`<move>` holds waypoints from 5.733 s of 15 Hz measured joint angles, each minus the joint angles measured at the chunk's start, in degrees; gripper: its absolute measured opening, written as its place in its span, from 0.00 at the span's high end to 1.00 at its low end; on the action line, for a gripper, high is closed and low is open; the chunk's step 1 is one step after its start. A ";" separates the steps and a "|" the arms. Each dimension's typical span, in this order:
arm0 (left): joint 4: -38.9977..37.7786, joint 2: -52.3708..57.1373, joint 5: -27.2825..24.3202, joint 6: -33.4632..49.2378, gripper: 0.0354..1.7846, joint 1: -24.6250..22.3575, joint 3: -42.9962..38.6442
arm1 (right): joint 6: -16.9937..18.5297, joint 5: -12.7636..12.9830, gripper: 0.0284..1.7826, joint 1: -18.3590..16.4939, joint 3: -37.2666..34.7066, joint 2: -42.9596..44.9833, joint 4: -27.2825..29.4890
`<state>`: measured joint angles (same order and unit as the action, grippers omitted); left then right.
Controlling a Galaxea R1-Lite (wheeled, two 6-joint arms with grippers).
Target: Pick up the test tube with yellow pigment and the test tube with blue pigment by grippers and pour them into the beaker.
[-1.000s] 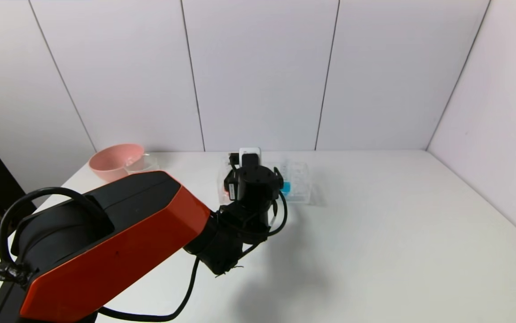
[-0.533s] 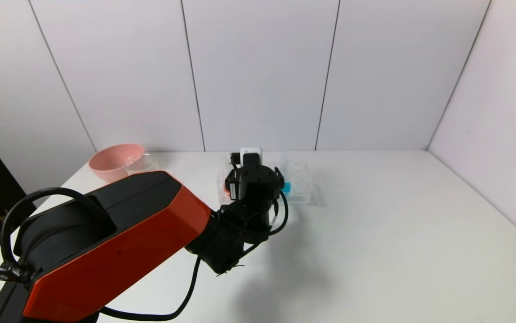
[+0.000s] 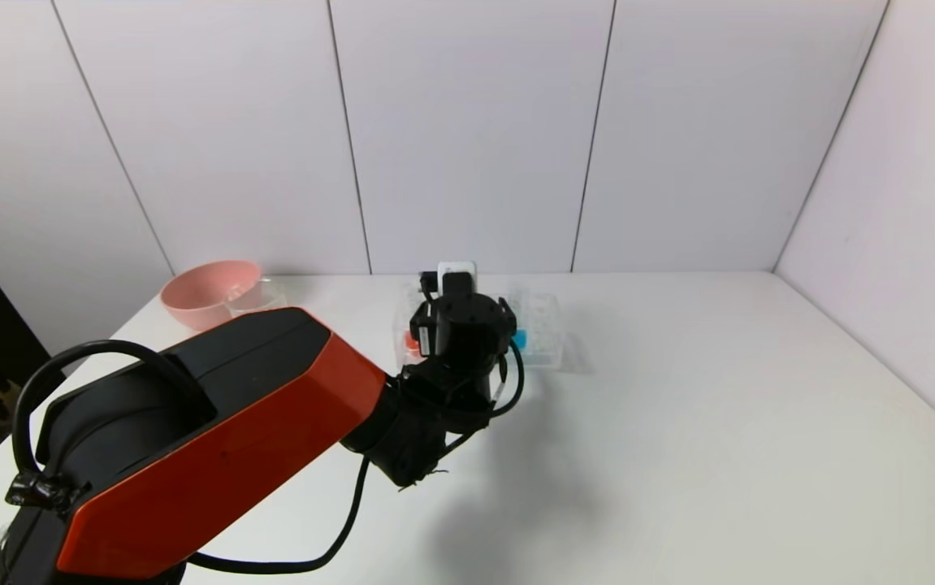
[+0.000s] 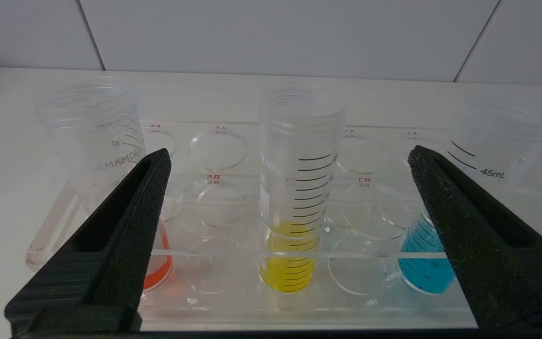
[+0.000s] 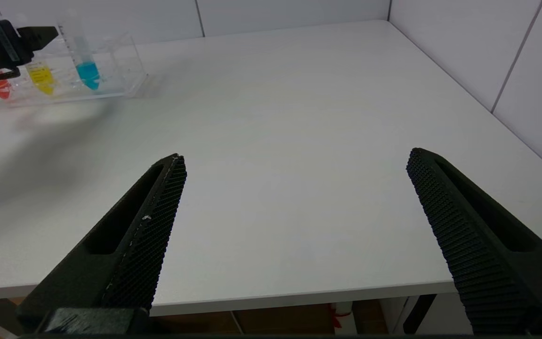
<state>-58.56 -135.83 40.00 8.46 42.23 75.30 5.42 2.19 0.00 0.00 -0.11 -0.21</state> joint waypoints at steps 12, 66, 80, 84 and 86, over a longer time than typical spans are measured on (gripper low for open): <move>3.85 -4.06 -1.16 0.09 0.02 -1.74 8.11 | 0.00 0.00 0.04 0.00 0.00 0.00 0.00; 21.58 9.97 -0.95 -0.48 0.71 -0.94 13.37 | 0.02 0.00 0.04 0.00 0.00 0.00 0.02; 29.66 32.77 -14.23 0.82 0.71 -22.92 -2.78 | 0.00 0.00 0.04 0.00 0.00 0.00 -0.01; 30.07 37.75 -22.36 0.61 0.71 -30.73 -8.57 | 0.02 -0.02 0.04 0.00 0.00 0.00 0.00; 30.18 39.47 -25.42 0.27 0.71 -33.57 -10.70 | 0.00 0.00 0.04 0.00 0.00 0.00 0.00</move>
<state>-28.38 -96.35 14.58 8.73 8.66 64.60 5.42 2.19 0.00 0.00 -0.11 -0.21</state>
